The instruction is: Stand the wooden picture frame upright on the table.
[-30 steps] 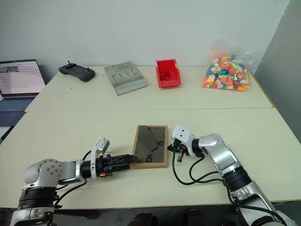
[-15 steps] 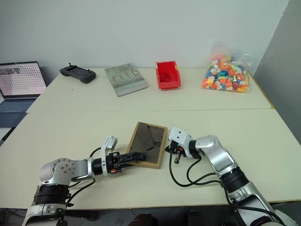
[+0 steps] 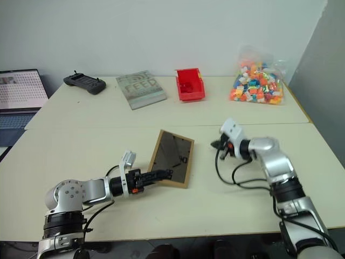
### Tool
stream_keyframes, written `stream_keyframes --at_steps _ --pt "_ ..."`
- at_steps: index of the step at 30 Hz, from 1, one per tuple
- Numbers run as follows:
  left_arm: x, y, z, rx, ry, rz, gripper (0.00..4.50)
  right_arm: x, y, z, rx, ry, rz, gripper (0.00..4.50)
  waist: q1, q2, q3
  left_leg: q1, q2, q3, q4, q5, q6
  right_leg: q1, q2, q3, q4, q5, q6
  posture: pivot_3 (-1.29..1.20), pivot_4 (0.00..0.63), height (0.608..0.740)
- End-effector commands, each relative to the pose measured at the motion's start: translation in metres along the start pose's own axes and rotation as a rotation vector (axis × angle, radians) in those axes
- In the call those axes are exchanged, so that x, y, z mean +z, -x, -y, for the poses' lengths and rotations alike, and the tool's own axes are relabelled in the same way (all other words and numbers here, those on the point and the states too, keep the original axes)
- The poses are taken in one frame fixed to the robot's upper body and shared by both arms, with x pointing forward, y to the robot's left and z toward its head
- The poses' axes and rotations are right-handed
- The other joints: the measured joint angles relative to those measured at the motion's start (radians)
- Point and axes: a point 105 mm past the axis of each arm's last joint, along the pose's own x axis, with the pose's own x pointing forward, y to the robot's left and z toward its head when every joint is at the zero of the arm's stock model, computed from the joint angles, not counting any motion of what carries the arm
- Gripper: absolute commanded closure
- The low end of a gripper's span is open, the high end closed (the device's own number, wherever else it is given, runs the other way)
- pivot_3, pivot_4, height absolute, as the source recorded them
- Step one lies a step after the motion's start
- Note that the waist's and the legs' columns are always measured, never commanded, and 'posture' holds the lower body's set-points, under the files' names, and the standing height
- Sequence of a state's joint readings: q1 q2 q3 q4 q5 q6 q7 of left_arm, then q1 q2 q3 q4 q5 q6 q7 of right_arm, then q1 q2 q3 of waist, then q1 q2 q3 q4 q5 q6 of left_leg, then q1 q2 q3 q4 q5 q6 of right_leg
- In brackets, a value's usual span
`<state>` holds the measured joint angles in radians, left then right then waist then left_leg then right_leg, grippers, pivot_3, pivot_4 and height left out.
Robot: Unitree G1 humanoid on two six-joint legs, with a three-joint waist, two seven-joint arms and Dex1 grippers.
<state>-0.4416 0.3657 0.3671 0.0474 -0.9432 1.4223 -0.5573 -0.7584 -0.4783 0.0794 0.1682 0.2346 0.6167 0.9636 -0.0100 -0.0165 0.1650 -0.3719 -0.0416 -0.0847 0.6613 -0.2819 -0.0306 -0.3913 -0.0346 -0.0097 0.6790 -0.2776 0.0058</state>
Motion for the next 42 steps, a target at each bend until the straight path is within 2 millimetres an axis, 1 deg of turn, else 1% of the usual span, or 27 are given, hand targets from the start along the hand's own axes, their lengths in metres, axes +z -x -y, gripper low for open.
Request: stream_keyframes --at_steps 1,2,4,6,7,8,12,13,14,16,20,23,25,28,31,34,36,37,38,39,41,42 --pt "0.038 0.003 0.046 -0.12 -0.19 0.129 3.19 0.054 -0.001 -0.024 0.164 -0.057 0.163 3.28 -0.003 0.0 0.0 -0.001 0.0 0.0 0.0 0.0 0.0 -0.001 0.0 0.0 0.0 0.0 0.0 0.0 0.15 0.74" --pt "0.041 0.002 0.053 -0.131 -0.223 0.137 3.19 0.064 -0.004 -0.027 0.188 -0.08 0.193 3.07 -0.005 0.0 0.0 -0.002 0.001 0.0 0.0 0.0 0.0 -0.002 0.0 0.0 -0.001 0.0 0.0 0.0 0.15 0.74" --pt "0.043 0.0 0.062 -0.138 -0.275 0.148 3.19 0.075 -0.01 -0.03 0.207 -0.103 0.219 2.59 -0.009 0.0 0.0 -0.005 0.0 0.0 0.001 0.0 -0.001 -0.004 0.0 0.0 -0.001 0.0 0.0 0.0 0.15 0.74" --pt "0.042 -0.001 0.07 -0.15 -0.31 0.149 3.19 0.077 -0.019 -0.031 0.212 -0.092 0.216 2.11 -0.014 -0.001 0.0 -0.01 -0.001 0.002 0.001 0.0 -0.001 -0.01 -0.001 0.002 -0.001 0.0 0.0 0.0 0.15 0.74" --pt "0.041 -0.002 0.073 -0.157 -0.326 0.146 3.19 0.078 -0.024 -0.031 0.217 -0.084 0.217 1.97 -0.015 -0.001 0.0 -0.013 -0.001 0.002 0.002 0.0 -0.001 -0.013 -0.001 0.002 0.0 0.0 0.0 0.0 0.15 0.74" --pt "0.04 -0.002 0.077 -0.167 -0.335 0.146 3.19 0.079 -0.027 -0.031 0.221 -0.078 0.219 1.64 -0.016 -0.001 0.0 -0.014 -0.001 0.002 0.002 0.0 -0.001 -0.014 -0.001 0.002 0.001 0.0 0.0 0.0 0.15 0.74" --pt "0.04 -0.003 0.083 -0.175 -0.348 0.158 3.19 0.089 -0.041 -0.03 0.225 -0.068 0.238 0.9 -0.018 -0.001 0.0 -0.014 -0.001 0.002 0.002 0.0 -0.001 -0.015 -0.001 0.002 0.002 0.0 0.0 0.0 0.15 0.74" --pt "0.04 -0.003 0.084 -0.174 -0.352 0.162 3.19 0.091 -0.043 -0.032 0.235 -0.067 0.243 0.65 -0.019 -0.001 0.0 -0.014 -0.001 0.002 0.002 0.0 -0.001 -0.015 -0.001 0.002 0.002 0.0 0.0 0.0 0.15 0.74" --pt "0.04 -0.003 0.085 -0.173 -0.354 0.165 3.19 0.093 -0.045 -0.035 0.253 -0.062 0.248 0.5 -0.019 -0.001 0.0 -0.014 -0.001 0.002 0.002 0.0 -0.001 -0.015 -0.001 0.002 0.002 0.0 0.0 0.0 0.15 0.74" --pt "0.041 -0.002 0.084 -0.166 -0.352 0.175 3.19 0.097 -0.049 -0.044 0.299 -0.047 0.261 0.05 -0.019 -0.001 0.0 -0.014 -0.001 0.002 0.002 0.0 -0.001 -0.015 -0.001 0.002 0.001 0.0 0.0 0.0 0.15 0.74" --pt "0.042 0.0 0.08 -0.142 -0.342 0.19 3.19 0.11 -0.049 -0.071 0.44 -0.031 0.302 0.05 -0.019 -0.001 0.0 -0.014 -0.001 0.002 0.002 0.0 -0.001 -0.015 -0.001 0.002 0.001 0.0 0.0 0.0 0.15 0.74" --pt "0.04 0.002 0.074 -0.107 -0.338 0.198 3.19 0.117 -0.042 -0.088 0.533 -0.031 0.327 0.05 -0.019 -0.001 0.0 -0.014 -0.001 0.002 0.002 0.0 -0.001 -0.015 -0.001 0.002 0.001 0.0 0.0 0.0 0.15 0.74" --pt "0.038 0.003 0.068 -0.071 -0.336 0.191 3.19 0.116 -0.032 -0.095 0.581 -0.041 0.326 0.05 -0.017 -0.001 0.0 -0.014 -0.001 0.002 0.002 0.0 -0.001 -0.015 -0.001 0.002 0.001 0.0 0.0 0.0 0.15 0.74" --pt "0.037 0.006 0.064 -0.056 -0.316 0.196 3.19 0.108 -0.018 -0.096 0.602 -0.05 0.302 0.05 -0.016 -0.001 0.0 -0.014 -0.001 0.002 0.002 0.0 -0.001 -0.015 -0.001 0.002 0.001 0.0 0.0 0.0 0.15 0.74" --pt "0.035 0.01 0.066 -0.082 -0.277 0.194 3.19 0.096 -0.007 -0.088 0.572 -0.067 0.264 0.05 -0.017 -0.001 0.0 -0.014 -0.001 0.002 0.002 0.0 -0.001 -0.015 -0.001 0.002 0.001 0.0 0.0 0.0 0.15 0.74" --pt "0.033 0.013 0.068 -0.108 -0.231 0.182 3.19 0.087 -0.004 -0.073 0.474 -0.051 0.24 0.05 -0.017 -0.001 0.0 -0.014 -0.001 0.002 0.002 0.0 0.0 -0.015 -0.001 0.002 0.001 0.0 0.0 0.0 0.15 0.74" --pt "0.033 0.014 0.068 -0.126 -0.173 0.175 3.19 0.08 0.001 -0.053 0.347 0.004 0.231 0.05 -0.017 -0.001 0.0 -0.014 -0.001 0.002 0.002 0.0 0.0 -0.015 -0.001 0.002 0.001 0.0 0.0 0.0 0.15 0.74" --pt "0.033 0.016 0.069 -0.147 -0.128 0.174 3.19 0.075 0.006 -0.04 0.267 0.048 0.229 0.05 -0.017 -0.001 0.0 -0.014 -0.001 0.002 0.002 0.0 0.0 -0.015 -0.001 0.002 0.001 0.0 0.0 0.0 0.15 0.74" --pt "0.032 0.018 0.07 -0.169 -0.078 0.172 3.19 0.069 0.013 -0.029 0.189 0.134 0.22 0.05 -0.017 -0.001 0.0 -0.014 -0.001 0.001 0.002 0.0 0.0 -0.015 -0.001 0.001 0.002 0.0 0.0 0.0 0.15 0.74" --pt "0.031 0.021 0.071 -0.184 -0.037 0.165 3.19 0.064 0.017 -0.022 0.135 0.222 0.211 0.05 -0.016 -0.001 0.0 -0.014 -0.001 0.002 0.002 0.0 0.0 -0.015 -0.001 0.002 0.002 0.0 0.0 0.0 0.15 0.74" --pt "0.024 0.026 0.074 -0.195 0.014 0.124 3.19 0.052 0.023 -0.003 -0.045 0.559 0.17 0.05 -0.016 -0.002 0.0 -0.014 -0.001 0.002 0.002 0.0 0.0 -0.015 -0.001 0.002 0.001 0.0 0.0 0.0 0.15 0.74" --pt "0.022 0.028 0.075 -0.194 0.024 0.113 3.19 0.047 0.024 0.0 -0.088 0.68 0.155 0.05 -0.017 -0.003 0.0 -0.014 0.0 0.002 0.002 0.0 0.0 -0.015 -0.001 0.002 0.001 0.0 0.0 0.0 0.15 0.74"
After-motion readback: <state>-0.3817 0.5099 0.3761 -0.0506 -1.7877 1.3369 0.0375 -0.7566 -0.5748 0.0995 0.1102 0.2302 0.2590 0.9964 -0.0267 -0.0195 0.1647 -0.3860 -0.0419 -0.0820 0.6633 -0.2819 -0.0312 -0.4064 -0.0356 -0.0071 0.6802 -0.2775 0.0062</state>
